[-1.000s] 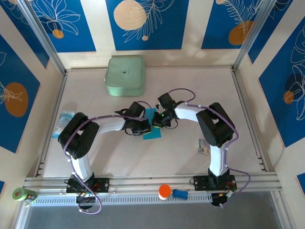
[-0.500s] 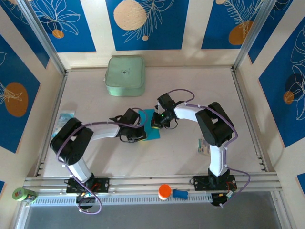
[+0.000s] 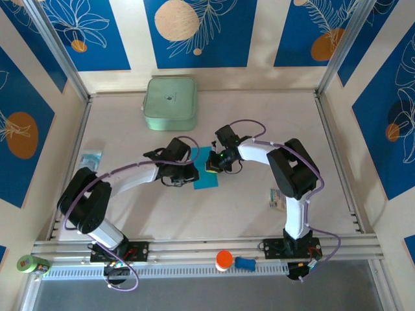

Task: Fold a paper plane with a square sheet of paper (pick it up from the middle)
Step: Fold the triangle a second time at the center of the table.

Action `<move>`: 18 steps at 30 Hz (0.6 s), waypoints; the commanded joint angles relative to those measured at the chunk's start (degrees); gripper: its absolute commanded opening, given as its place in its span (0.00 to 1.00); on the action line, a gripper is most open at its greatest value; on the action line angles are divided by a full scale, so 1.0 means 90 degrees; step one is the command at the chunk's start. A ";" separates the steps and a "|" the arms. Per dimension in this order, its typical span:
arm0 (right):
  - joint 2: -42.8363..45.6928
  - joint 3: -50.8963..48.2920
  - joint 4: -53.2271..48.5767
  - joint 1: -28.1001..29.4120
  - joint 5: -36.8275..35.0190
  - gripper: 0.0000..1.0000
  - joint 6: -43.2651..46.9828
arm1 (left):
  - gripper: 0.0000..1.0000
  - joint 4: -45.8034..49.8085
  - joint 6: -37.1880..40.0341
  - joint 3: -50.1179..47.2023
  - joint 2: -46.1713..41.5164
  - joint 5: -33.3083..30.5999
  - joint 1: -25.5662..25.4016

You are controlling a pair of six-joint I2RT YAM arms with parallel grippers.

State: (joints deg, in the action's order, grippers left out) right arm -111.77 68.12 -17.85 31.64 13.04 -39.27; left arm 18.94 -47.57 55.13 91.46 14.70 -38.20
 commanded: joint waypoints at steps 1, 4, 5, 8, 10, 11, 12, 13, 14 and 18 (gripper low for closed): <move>0.0652 -0.0063 0.0001 -0.0115 0.0164 0.08 -0.0208 | 0.21 -0.0399 -0.0217 0.0364 0.0505 -0.0199 0.0124; 0.0957 -0.0310 -0.0064 -0.0313 -0.0006 0.16 -0.0517 | 0.21 -0.0493 -0.0248 0.0590 0.0853 -0.0245 0.0185; 0.1021 -0.0391 -0.0126 -0.0385 -0.0046 0.19 -0.0596 | 0.21 -0.0522 -0.0283 0.0634 0.0945 -0.0246 0.0215; 0.1149 -0.0546 -0.0284 -0.0526 -0.0124 0.30 -0.0705 | 0.21 -0.0701 -0.0412 0.0653 0.1092 -0.0308 0.0302; 0.1162 -0.0598 -0.0377 -0.0555 -0.0169 0.34 -0.0770 | 0.21 -0.0758 -0.0462 0.0644 0.1172 -0.0384 0.0345; 0.1145 -0.0614 -0.0383 -0.0559 -0.0115 0.35 -0.0821 | 0.20 -0.0790 -0.0495 0.0644 0.1216 -0.0434 0.0375; 0.1122 -0.0624 -0.0358 -0.0550 -0.0054 0.37 -0.0875 | 0.20 -0.0858 -0.0539 0.0619 0.1258 -0.0460 0.0413; 0.1093 -0.0635 -0.0324 -0.0547 0.0004 0.37 -0.0938 | 0.20 -0.0942 -0.0581 0.0596 0.1294 -0.0466 0.0439; 0.1040 -0.0630 -0.0294 -0.0537 0.0061 0.38 -0.1016 | 0.20 -0.1012 -0.0626 0.0574 0.1335 -0.0462 0.0460; 0.0857 -0.0550 -0.0253 -0.0407 0.0096 0.39 -0.1231 | 0.14 -0.1091 -0.0782 0.0507 0.1463 -0.0466 0.0514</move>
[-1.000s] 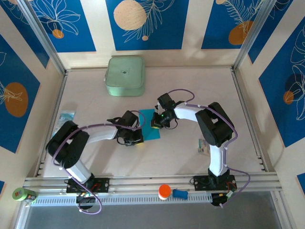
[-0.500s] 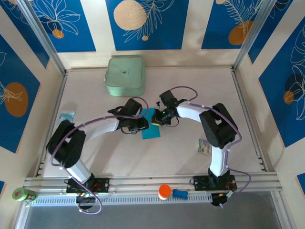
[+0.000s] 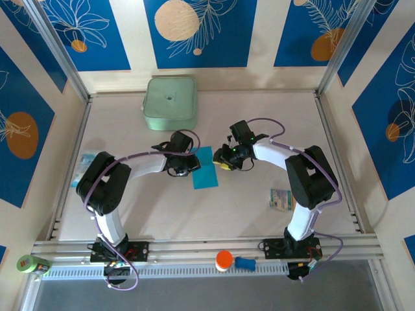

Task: Fold a paper plane with a square sheet of paper (pick it up from the middle)
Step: Fold the triangle a second time at the center of the table, then turn over the paper at the center of the table.

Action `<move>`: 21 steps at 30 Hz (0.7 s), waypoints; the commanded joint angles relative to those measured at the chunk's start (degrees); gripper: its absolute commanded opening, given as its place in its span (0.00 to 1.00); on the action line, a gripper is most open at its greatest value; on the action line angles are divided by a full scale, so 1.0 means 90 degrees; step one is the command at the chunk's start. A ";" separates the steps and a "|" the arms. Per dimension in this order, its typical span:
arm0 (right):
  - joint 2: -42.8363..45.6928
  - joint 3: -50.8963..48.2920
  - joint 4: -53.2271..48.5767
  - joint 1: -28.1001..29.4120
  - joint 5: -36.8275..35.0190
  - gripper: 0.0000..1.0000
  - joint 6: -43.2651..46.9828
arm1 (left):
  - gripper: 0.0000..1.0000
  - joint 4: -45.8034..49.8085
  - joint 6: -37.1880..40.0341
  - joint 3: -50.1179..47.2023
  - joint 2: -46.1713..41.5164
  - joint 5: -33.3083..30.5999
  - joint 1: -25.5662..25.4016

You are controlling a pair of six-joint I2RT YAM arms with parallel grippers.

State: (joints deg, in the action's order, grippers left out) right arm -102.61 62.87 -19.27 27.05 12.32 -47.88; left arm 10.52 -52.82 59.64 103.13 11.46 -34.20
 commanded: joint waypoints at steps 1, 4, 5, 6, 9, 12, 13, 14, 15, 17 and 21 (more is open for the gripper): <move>-0.0205 0.0055 -0.0096 0.0142 0.0159 0.39 -0.0313 | 0.14 -0.0154 -0.0229 -0.0027 0.0180 -0.0121 0.0079; -0.0359 0.0192 -0.0124 0.0273 0.0154 0.39 -0.0435 | 0.12 -0.0165 -0.0350 -0.0172 0.0211 -0.0177 0.0098; -0.0416 0.0236 -0.0132 0.0318 0.0162 0.38 -0.0481 | 0.12 -0.0160 -0.0394 -0.0216 0.0223 -0.0189 0.0103; -0.0466 0.0281 -0.0153 0.0365 0.0157 0.39 -0.0529 | 0.11 -0.0136 -0.0435 -0.0261 0.0235 -0.0208 0.0112; -0.0572 0.0350 -0.0123 0.0474 0.0101 0.39 -0.0669 | 0.11 -0.0156 -0.0536 -0.0388 0.0259 -0.0219 0.0127; -0.0617 0.0319 0.0038 0.0539 -0.0026 0.39 -0.0787 | 0.11 -0.0271 -0.0627 -0.0512 0.0288 -0.0132 0.0133; -0.0639 0.0328 0.0056 0.0540 -0.0012 0.38 -0.0810 | 0.11 -0.0283 -0.0652 -0.0544 0.0298 -0.0136 0.0129; -0.0668 0.0337 0.0101 0.0549 0.0013 0.38 -0.0823 | 0.10 -0.0308 -0.0688 -0.0565 0.0300 -0.0112 0.0135; -0.0693 0.0355 0.0117 0.0544 0.0018 0.37 -0.0835 | 0.10 -0.0336 -0.0715 -0.0602 0.0299 -0.0112 0.0128; -0.0735 0.0389 0.0146 0.0552 0.0040 0.36 -0.0852 | 0.10 -0.0372 -0.0760 -0.0664 0.0289 -0.0122 0.0135; -0.0815 0.0472 0.0078 0.0583 -0.0014 0.33 -0.0878 | 0.10 -0.0394 -0.0766 -0.0678 0.0299 -0.0103 0.0139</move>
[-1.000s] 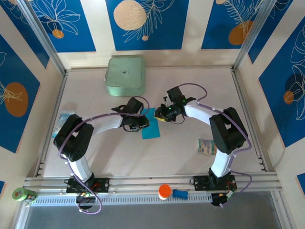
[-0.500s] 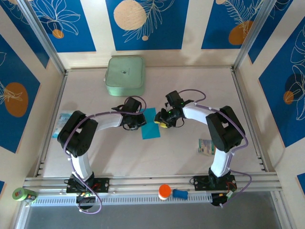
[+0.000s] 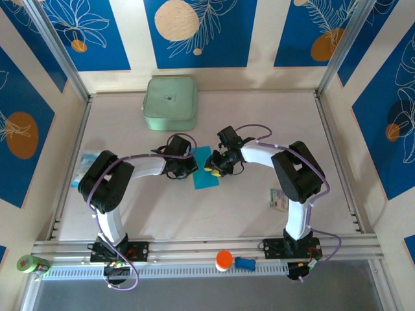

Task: Fold a paper plane with a square sheet of paper (pick it up from the middle)
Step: Turn over the paper at the center of the table.

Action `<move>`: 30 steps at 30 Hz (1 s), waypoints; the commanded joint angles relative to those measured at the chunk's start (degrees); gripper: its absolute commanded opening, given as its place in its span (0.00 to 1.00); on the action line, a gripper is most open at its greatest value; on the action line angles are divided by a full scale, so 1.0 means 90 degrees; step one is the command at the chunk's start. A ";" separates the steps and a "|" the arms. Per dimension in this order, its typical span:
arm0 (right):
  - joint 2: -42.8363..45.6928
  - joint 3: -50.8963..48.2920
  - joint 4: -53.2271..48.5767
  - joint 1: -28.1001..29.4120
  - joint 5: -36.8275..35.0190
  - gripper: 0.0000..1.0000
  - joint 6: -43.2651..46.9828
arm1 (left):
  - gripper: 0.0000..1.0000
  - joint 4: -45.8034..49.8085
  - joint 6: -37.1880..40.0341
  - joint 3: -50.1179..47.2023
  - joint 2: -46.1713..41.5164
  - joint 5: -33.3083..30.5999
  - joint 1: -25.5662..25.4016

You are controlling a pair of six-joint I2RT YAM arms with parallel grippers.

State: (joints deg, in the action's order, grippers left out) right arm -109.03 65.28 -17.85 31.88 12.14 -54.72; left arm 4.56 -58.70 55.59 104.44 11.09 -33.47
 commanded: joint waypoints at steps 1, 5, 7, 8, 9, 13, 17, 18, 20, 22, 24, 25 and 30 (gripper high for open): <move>-0.0112 0.0216 -0.0071 0.0045 -0.0005 0.33 -0.0125 | 0.10 0.0263 -0.0118 -0.0230 0.0153 -0.0051 0.0061; -0.0132 0.0196 0.0043 0.0047 0.0053 0.27 -0.0140 | 0.10 0.0236 -0.0127 -0.0240 0.0153 -0.0022 0.0064; -0.0157 0.0203 0.0094 0.0044 0.0108 0.25 -0.0145 | 0.10 0.0236 -0.0124 -0.0231 0.0152 -0.0015 0.0066; -0.0185 0.0208 0.0107 0.0042 0.0123 0.24 -0.0146 | 0.10 0.0223 -0.0119 -0.0233 0.0153 -0.0021 0.0067; -0.0197 0.0212 0.0099 0.0043 0.0126 0.23 -0.0143 | 0.10 0.0219 -0.0131 -0.0244 0.0153 -0.0022 0.0062; -0.0231 0.0199 0.0136 0.0047 0.0151 0.22 -0.0158 | 0.10 0.0192 -0.0163 -0.0266 0.0134 -0.0031 0.0058; -0.0256 0.0152 0.0367 0.0052 0.0363 0.19 -0.0123 | 0.10 0.0216 -0.0156 -0.0279 0.0114 -0.0031 0.0062; -0.0258 0.0131 0.0448 0.0052 0.0428 0.18 -0.0118 | 0.10 0.0224 -0.0162 -0.0288 0.0104 -0.0036 0.0065; -0.0246 0.0095 0.0596 0.0076 0.0524 0.16 -0.0102 | 0.10 0.0224 -0.0153 -0.0298 0.0077 -0.0041 0.0061; -0.0257 0.0063 0.0728 0.0108 0.0606 0.16 -0.0098 | 0.10 0.0249 -0.0127 -0.0280 0.0068 -0.0051 0.0070; -0.0268 -0.0008 0.0879 0.0125 0.0667 0.15 -0.0148 | 0.10 0.0263 -0.0121 -0.0279 0.0056 -0.0057 0.0072; -0.0268 -0.0040 0.0936 0.0125 0.0690 0.15 -0.0175 | 0.10 0.0256 -0.0126 -0.0288 0.0046 -0.0070 0.0069; -0.0254 -0.0159 0.1030 0.0130 0.0681 0.15 -0.0213 | 0.10 0.0285 -0.0113 -0.0308 -0.0008 -0.0091 0.0082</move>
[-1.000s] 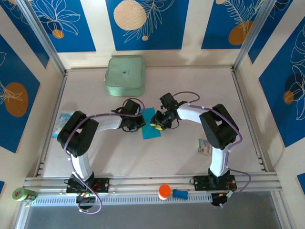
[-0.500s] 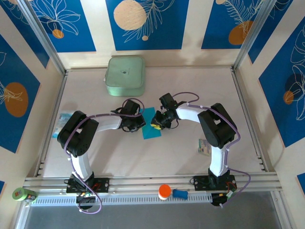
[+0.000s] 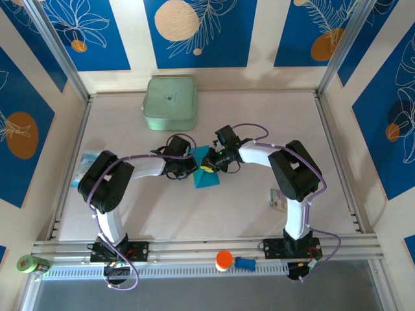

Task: Fold a paper plane with a square sheet of paper (pick it up from the middle)
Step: Turn over the paper at the center of the table.

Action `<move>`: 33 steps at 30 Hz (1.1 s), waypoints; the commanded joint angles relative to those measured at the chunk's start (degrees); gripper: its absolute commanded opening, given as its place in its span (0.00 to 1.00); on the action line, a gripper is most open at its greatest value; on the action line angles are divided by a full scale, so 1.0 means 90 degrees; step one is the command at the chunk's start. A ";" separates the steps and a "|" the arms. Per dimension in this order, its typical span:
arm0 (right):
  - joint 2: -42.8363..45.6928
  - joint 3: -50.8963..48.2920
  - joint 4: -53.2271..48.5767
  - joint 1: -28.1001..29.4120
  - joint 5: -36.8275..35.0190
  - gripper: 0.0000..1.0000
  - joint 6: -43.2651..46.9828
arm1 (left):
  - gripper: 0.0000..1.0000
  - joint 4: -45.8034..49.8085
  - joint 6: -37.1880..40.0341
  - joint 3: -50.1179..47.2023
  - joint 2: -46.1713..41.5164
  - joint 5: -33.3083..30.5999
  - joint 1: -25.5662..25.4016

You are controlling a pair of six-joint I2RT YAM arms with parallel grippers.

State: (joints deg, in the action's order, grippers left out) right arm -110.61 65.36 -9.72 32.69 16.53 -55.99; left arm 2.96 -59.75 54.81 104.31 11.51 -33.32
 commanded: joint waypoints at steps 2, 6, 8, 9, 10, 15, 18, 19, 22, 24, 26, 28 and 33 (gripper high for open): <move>-0.0072 -0.0212 0.0136 0.0050 0.0184 0.15 -0.0059 | 0.10 0.0469 0.0007 -0.0211 -0.0018 -0.0131 0.0060; -0.0111 -0.0212 0.0147 0.0045 0.0206 0.14 -0.0039 | 0.11 0.0483 0.0019 -0.0157 -0.0061 -0.0070 0.0075; -0.0093 -0.0221 0.0141 0.0043 0.0180 0.10 -0.0037 | 0.13 0.0511 0.0009 -0.0133 -0.0156 -0.0041 0.0094; -0.0084 -0.0229 0.0151 0.0040 0.0176 0.08 -0.0023 | 0.14 0.0508 0.0008 -0.0124 -0.0228 -0.0030 0.0110; -0.0057 -0.0231 0.0159 0.0031 0.0157 0.05 -0.0016 | 0.16 0.0501 -0.0001 -0.0131 -0.0330 -0.0010 0.0145; 0.0246 -0.0308 0.0347 -0.0074 0.0128 0.00 0.0210 | 0.25 0.0122 -0.0084 -0.0435 -0.1097 0.0315 0.0502; 0.0527 -0.0272 0.0486 -0.0226 0.0319 0.00 0.0483 | 0.35 -0.0478 -0.0265 -0.0816 -0.1651 0.0785 0.0815; 0.0630 -0.0235 0.0521 -0.0299 0.0443 0.00 0.0570 | 0.39 -0.0625 -0.0299 -0.0908 -0.1836 0.0954 0.0904; 0.0853 -0.0113 0.0626 -0.0534 0.0987 0.00 0.0732 | 0.53 -0.0927 -0.0195 -0.1031 -0.2208 0.1372 0.1016; 0.0936 -0.0029 0.0697 -0.0704 0.1391 0.00 0.0707 | 0.61 -0.1020 -0.0045 -0.0998 -0.2328 0.1659 0.1017; 0.1003 0.0009 0.0815 -0.0862 0.1716 0.00 0.0600 | 0.66 -0.1292 0.0026 -0.1032 -0.2385 0.1992 0.1002; 0.1077 0.0018 0.0994 -0.0987 0.2003 0.00 0.0419 | 0.71 -0.1821 0.0047 -0.1161 -0.2430 0.2255 0.0964; 0.1270 -0.0060 0.1476 -0.1173 0.2524 0.00 -0.0039 | 0.86 -0.2468 -0.0142 -0.1314 -0.2426 0.2437 0.0881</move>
State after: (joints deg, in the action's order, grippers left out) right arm -101.51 64.47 0.36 22.48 32.95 -53.54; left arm -13.47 -60.84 43.70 83.20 29.67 -24.80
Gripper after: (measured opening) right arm 0.042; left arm 0.854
